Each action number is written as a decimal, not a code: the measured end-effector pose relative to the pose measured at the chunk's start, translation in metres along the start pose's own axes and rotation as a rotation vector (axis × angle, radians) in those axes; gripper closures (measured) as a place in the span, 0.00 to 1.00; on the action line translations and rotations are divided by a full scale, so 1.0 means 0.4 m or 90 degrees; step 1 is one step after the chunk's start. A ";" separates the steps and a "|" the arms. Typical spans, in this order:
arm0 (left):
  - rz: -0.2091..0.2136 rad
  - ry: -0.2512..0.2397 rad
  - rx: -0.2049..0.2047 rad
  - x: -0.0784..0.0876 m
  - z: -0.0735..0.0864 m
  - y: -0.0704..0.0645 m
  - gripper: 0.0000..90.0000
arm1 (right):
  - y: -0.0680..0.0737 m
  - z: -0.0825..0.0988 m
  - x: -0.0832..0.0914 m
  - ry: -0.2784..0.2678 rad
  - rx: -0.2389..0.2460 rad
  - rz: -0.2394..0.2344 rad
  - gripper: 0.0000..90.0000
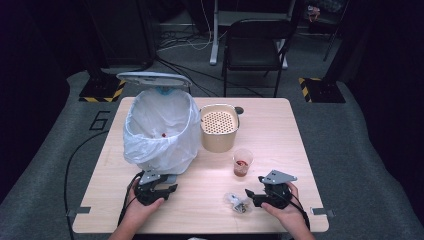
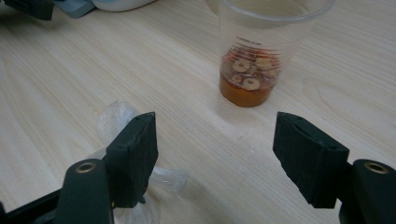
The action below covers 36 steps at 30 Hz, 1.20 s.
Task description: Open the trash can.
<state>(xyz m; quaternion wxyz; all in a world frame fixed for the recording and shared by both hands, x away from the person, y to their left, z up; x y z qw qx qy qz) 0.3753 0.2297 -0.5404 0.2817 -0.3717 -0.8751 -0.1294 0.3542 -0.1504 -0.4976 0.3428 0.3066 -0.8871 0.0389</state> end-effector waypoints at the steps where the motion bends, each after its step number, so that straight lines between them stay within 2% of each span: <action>1: -0.003 -0.004 0.000 -0.001 0.000 -0.001 0.48 | 0.014 0.002 -0.006 0.006 0.002 -0.017 0.35; 3: -0.003 -0.004 0.000 -0.001 0.000 -0.001 0.48 | 0.019 0.003 -0.006 0.005 0.004 -0.020 0.36; 4: 0.001 0.000 0.001 0.000 0.000 0.000 0.48 | 0.036 0.005 -0.009 0.007 0.015 -0.040 0.37; 10: 0.001 -0.004 0.002 0.000 0.000 0.001 0.48 | 0.064 0.013 -0.017 0.017 0.034 -0.075 0.37; 12: 0.001 -0.004 0.003 0.000 0.000 0.001 0.48 | 0.069 0.015 -0.019 0.020 0.030 -0.075 0.37; 13: 0.001 -0.004 0.002 0.000 0.000 0.001 0.48 | 0.067 0.017 -0.022 0.026 0.049 -0.082 0.37; 16: 0.001 -0.001 0.001 0.000 0.000 0.001 0.48 | 0.070 0.024 -0.030 0.031 0.051 -0.088 0.36; 21: 0.000 -0.001 0.000 0.000 0.000 0.000 0.48 | 0.078 0.035 -0.042 0.045 0.071 -0.101 0.36; 26: -0.002 -0.005 0.000 -0.001 0.000 0.000 0.48 | 0.085 0.046 -0.054 0.062 0.090 -0.092 0.40; 28: -0.004 -0.005 -0.001 -0.001 0.000 -0.001 0.48 | 0.081 0.049 -0.058 0.067 0.092 -0.096 0.46; 31: -0.007 -0.004 -0.001 -0.002 0.000 -0.002 0.48 | 0.077 0.052 -0.063 0.079 0.081 -0.108 0.53; 36: -0.004 -0.005 -0.002 -0.001 0.000 -0.002 0.48 | 0.070 0.052 -0.070 0.090 0.083 -0.117 0.57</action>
Point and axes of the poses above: each handheld gripper's, and its own axes: x roughly backward along the jaws, z roughly out of its underside, y roughly to its left, the point moved 3 cm from there along -x, roughly forward along the jaws, and after that the axes turned 10 degrees about -x, right-handed, at the moved point
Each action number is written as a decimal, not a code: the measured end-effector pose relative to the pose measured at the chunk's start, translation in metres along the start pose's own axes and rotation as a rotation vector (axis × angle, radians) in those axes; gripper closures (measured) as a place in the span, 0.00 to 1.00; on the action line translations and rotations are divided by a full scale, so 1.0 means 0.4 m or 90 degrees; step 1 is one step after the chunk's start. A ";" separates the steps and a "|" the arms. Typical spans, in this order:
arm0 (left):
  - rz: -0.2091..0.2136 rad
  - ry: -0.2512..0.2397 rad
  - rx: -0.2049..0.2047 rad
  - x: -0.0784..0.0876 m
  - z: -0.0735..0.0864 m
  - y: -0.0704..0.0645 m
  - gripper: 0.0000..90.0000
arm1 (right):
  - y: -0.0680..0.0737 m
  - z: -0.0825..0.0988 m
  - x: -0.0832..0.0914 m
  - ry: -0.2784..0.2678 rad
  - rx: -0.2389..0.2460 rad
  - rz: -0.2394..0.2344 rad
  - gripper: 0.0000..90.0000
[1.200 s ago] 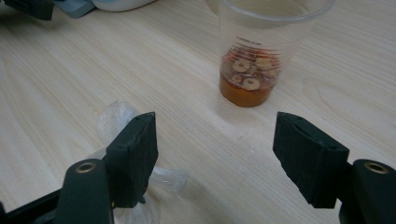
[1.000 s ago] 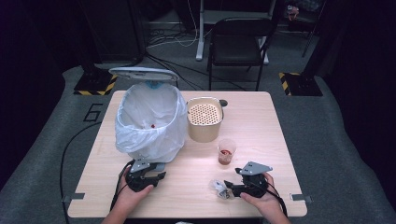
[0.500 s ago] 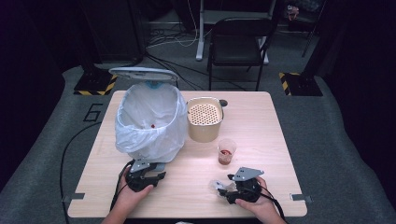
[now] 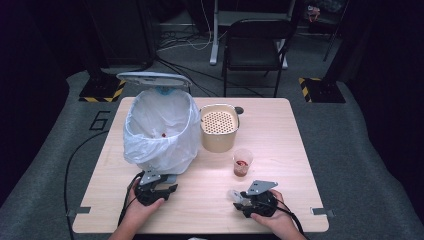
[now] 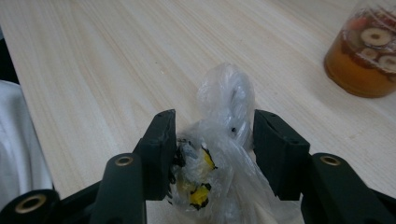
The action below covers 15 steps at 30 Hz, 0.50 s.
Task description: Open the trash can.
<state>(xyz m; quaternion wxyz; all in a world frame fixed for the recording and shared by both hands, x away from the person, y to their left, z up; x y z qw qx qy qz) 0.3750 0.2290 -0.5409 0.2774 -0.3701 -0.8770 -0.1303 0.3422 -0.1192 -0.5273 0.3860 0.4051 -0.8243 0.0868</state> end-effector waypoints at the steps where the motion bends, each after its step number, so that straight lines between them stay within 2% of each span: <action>1: -0.002 -0.002 0.000 -0.001 0.000 0.000 0.48 | 0.001 0.001 0.000 0.001 -0.007 -0.001 0.57; 5: -0.002 -0.002 0.000 -0.001 0.000 0.000 0.48 | 0.000 0.003 -0.003 0.009 -0.006 0.001 0.59; 6: -0.002 -0.002 -0.001 -0.001 0.000 0.000 0.48 | 0.001 0.003 -0.005 0.015 -0.008 -0.006 0.60; 11: -0.007 0.003 -0.010 0.000 0.001 -0.004 0.48 | 0.002 0.005 -0.010 0.030 0.009 0.009 0.64; 15: -0.007 0.006 -0.011 0.001 0.001 -0.004 0.48 | 0.002 0.005 -0.010 0.033 0.014 0.005 0.66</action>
Point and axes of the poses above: each handheld gripper's, and its own axes: x roughly backward along the jaws, z roughly out of its underside, y roughly to its left, the point moved 3 cm from there along -x, roughly forward along the jaws, and after that the axes turned 10 degrees about -x, right-handed, at the moved point
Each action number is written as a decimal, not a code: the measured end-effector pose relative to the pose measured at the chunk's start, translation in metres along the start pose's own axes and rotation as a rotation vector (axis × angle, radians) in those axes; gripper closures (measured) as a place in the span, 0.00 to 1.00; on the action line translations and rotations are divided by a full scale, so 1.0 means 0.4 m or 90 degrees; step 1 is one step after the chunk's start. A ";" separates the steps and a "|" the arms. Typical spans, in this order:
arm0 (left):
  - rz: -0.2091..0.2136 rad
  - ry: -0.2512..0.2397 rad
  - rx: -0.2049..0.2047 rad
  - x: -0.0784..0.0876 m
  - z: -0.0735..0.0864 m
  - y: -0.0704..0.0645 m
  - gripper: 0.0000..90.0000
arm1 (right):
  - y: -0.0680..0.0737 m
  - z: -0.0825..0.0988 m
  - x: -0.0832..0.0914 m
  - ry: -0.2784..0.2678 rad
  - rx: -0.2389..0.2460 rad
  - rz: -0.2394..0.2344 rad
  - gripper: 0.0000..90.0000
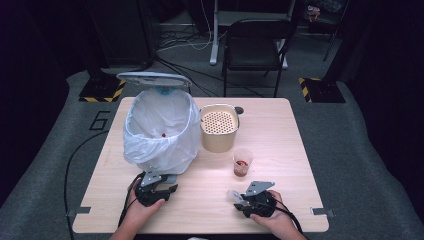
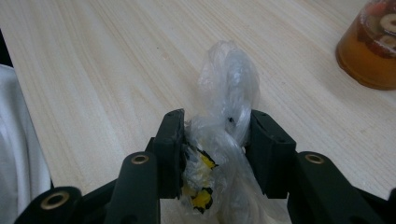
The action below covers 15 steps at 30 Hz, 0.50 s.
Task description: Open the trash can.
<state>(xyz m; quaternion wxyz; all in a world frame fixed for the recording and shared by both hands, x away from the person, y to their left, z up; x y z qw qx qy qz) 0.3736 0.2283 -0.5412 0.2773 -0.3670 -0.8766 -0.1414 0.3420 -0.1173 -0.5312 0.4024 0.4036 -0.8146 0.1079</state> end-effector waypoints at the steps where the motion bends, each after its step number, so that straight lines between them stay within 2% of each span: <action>1: 0.001 -0.001 0.002 0.000 0.000 0.000 0.48 | 0.000 0.001 0.000 0.001 -0.007 -0.003 0.66; 10: -0.001 -0.009 0.010 -0.002 0.000 0.001 0.48 | -0.012 -0.005 0.010 -0.004 -0.013 0.004 0.68; 15: 0.001 -0.006 0.009 -0.001 -0.001 0.002 0.48 | -0.007 -0.017 0.022 -0.024 -0.020 -0.003 0.68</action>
Point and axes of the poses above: each handheld gripper's, and its own axes: x roughly backward along the jaws, z roughly out of its underside, y roughly to its left, the point moved 3 cm from there along -x, roughly forward along the jaws, and after that the axes turned 10 degrees about -x, right-handed, at the moved point
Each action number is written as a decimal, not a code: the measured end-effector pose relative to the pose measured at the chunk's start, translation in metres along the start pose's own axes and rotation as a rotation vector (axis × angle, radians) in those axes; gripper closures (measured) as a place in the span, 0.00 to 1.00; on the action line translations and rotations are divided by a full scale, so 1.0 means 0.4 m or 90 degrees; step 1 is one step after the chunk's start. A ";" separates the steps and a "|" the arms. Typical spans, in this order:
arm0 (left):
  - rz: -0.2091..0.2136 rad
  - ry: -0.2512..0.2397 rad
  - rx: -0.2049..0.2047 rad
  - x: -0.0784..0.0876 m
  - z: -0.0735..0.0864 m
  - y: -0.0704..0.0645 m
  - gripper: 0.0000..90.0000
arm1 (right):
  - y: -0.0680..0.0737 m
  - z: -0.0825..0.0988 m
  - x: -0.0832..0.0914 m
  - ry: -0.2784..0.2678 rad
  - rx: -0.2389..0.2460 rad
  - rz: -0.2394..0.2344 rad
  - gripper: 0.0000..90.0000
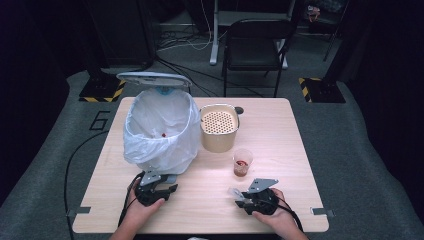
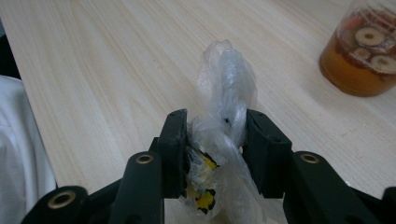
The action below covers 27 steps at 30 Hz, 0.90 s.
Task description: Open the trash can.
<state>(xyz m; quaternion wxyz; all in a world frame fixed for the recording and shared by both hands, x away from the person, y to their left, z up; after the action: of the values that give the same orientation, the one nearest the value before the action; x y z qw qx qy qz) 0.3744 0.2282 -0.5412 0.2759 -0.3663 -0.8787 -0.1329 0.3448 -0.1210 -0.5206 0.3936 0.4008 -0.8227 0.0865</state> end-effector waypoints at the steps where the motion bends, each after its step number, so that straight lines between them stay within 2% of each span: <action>1: 0.000 0.000 0.000 0.000 0.000 0.000 0.48 | 0.002 -0.002 0.003 0.001 -0.004 -0.005 0.68; 7: 0.004 0.002 0.000 0.001 0.000 0.001 0.48 | 0.011 -0.030 0.019 -0.012 -0.004 -0.012 0.69; 14: 0.010 0.005 0.003 0.002 -0.001 0.004 0.48 | 0.015 -0.099 0.045 -0.052 -0.004 -0.028 0.69; 15: 0.009 0.002 0.005 0.001 -0.001 0.005 0.48 | 0.020 -0.121 0.050 -0.059 -0.008 -0.037 0.69; 16: 0.012 0.005 0.006 0.002 -0.001 0.005 0.48 | 0.020 -0.121 0.050 -0.059 -0.008 -0.037 0.69; 21: 0.008 0.005 0.005 0.002 -0.001 0.004 0.48 | 0.040 -0.160 0.065 -0.063 0.016 -0.036 0.69; 22: 0.007 0.006 0.002 0.002 -0.001 0.004 0.48 | 0.044 -0.166 0.068 -0.067 0.013 -0.036 0.69; 27: 0.007 0.003 0.003 0.001 -0.001 0.004 0.48 | 0.062 -0.211 0.105 -0.081 0.033 -0.036 0.69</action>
<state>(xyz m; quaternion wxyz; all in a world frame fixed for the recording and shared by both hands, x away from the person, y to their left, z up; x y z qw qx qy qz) 0.3755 0.2295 -0.5405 0.2800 -0.3698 -0.8763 -0.1301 0.3602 -0.0904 -0.4293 0.3324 0.4389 -0.8317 0.0711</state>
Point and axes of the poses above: each handheld gripper's, and its own axes: x roughly backward along the jaws, z roughly out of its underside, y roughly to its left, the point moved 3 cm from there along -x, roughly forward along the jaws, and after that the axes turned 10 degrees about -x, right-handed, at the moved point
